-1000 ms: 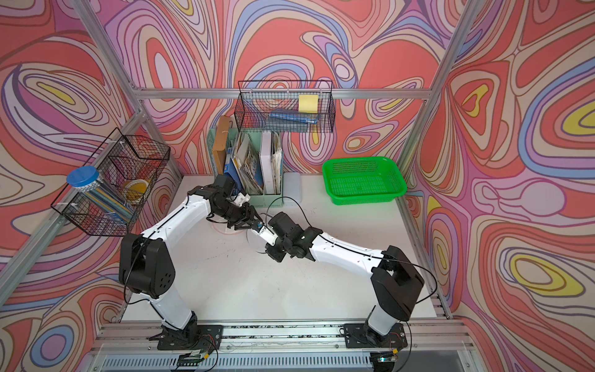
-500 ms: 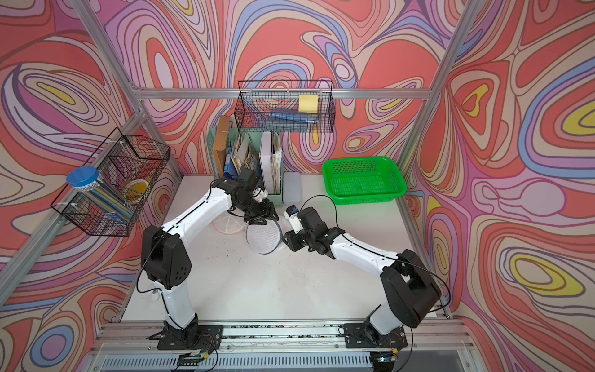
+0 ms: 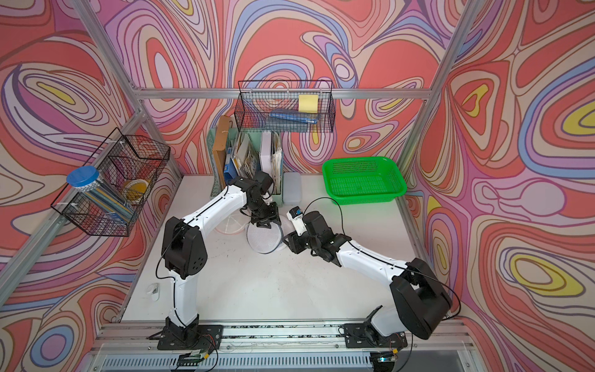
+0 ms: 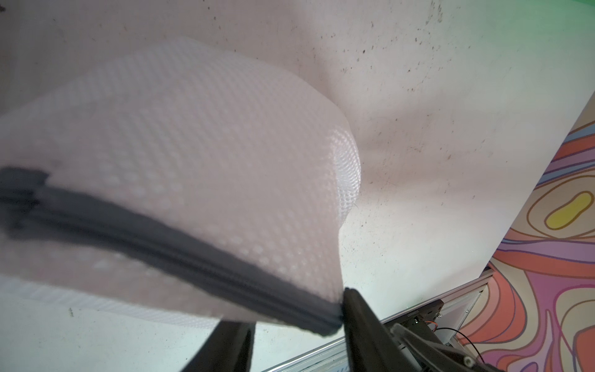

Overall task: Turn the laundry bag inside out
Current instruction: Zip the zipper on the laundry bag.

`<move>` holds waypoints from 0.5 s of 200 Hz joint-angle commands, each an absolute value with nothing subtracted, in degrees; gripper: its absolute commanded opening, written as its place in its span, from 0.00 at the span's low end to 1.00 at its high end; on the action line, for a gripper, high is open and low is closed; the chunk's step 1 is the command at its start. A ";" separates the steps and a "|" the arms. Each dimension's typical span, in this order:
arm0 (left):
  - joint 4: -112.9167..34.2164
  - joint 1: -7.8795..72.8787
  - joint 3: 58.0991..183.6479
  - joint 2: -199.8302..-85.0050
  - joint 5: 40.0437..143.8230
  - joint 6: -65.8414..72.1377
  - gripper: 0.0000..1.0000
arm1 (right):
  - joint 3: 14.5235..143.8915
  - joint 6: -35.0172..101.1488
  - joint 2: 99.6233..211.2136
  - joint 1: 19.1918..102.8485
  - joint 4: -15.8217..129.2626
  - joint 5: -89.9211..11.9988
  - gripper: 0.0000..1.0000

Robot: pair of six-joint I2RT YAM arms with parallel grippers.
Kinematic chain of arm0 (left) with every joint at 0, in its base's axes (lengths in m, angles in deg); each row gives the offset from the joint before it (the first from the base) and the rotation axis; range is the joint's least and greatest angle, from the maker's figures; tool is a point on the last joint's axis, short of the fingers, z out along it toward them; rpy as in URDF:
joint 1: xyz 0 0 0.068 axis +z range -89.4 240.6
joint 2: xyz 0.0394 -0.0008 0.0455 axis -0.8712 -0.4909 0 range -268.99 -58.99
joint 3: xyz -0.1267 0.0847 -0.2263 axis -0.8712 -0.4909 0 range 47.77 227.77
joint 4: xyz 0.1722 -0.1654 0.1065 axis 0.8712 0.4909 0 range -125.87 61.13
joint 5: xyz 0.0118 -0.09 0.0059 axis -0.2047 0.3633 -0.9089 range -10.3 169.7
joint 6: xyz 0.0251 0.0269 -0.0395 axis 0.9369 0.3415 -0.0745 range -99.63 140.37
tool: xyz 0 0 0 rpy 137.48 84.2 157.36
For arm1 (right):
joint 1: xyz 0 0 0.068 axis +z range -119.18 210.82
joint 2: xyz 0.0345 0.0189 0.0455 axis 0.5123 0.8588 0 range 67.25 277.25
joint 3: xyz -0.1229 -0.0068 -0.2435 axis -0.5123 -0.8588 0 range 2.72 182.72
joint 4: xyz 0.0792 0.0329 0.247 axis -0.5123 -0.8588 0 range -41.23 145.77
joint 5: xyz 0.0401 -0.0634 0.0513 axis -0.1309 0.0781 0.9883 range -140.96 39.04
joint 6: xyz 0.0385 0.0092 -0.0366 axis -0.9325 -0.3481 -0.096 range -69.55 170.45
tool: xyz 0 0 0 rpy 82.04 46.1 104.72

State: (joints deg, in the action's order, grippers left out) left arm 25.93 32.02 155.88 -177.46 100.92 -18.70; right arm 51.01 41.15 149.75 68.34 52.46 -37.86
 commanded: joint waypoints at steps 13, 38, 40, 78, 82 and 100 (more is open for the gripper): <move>29.50 31.50 157.61 -178.20 98.81 -17.45 0.07 | 50.47 45.69 151.49 68.08 54.97 -32.79 0.47; 30.05 31.50 157.68 -177.73 98.96 -16.17 0.00 | 52.36 45.64 154.54 68.08 54.44 -28.77 0.41; 30.09 31.50 157.69 -177.66 99.02 -16.12 0.00 | 52.48 45.45 154.73 68.08 54.51 -28.56 0.41; 29.79 31.54 156.98 -177.25 99.41 -17.24 0.00 | 55.03 43.54 158.99 68.09 54.78 -26.00 0.36; 29.65 31.53 156.95 -177.30 99.50 -17.31 0.00 | 55.10 43.41 159.21 68.13 54.93 -25.93 0.36; 29.28 31.58 156.80 -177.38 100.14 -17.91 0.00 | 55.43 42.78 160.35 68.08 56.19 -25.61 0.35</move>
State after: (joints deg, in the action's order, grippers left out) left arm 27.90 31.85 156.56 -177.62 99.89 -17.59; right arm 53.74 43.82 158.91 68.34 54.03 -27.56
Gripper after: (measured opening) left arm 0.066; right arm 0.361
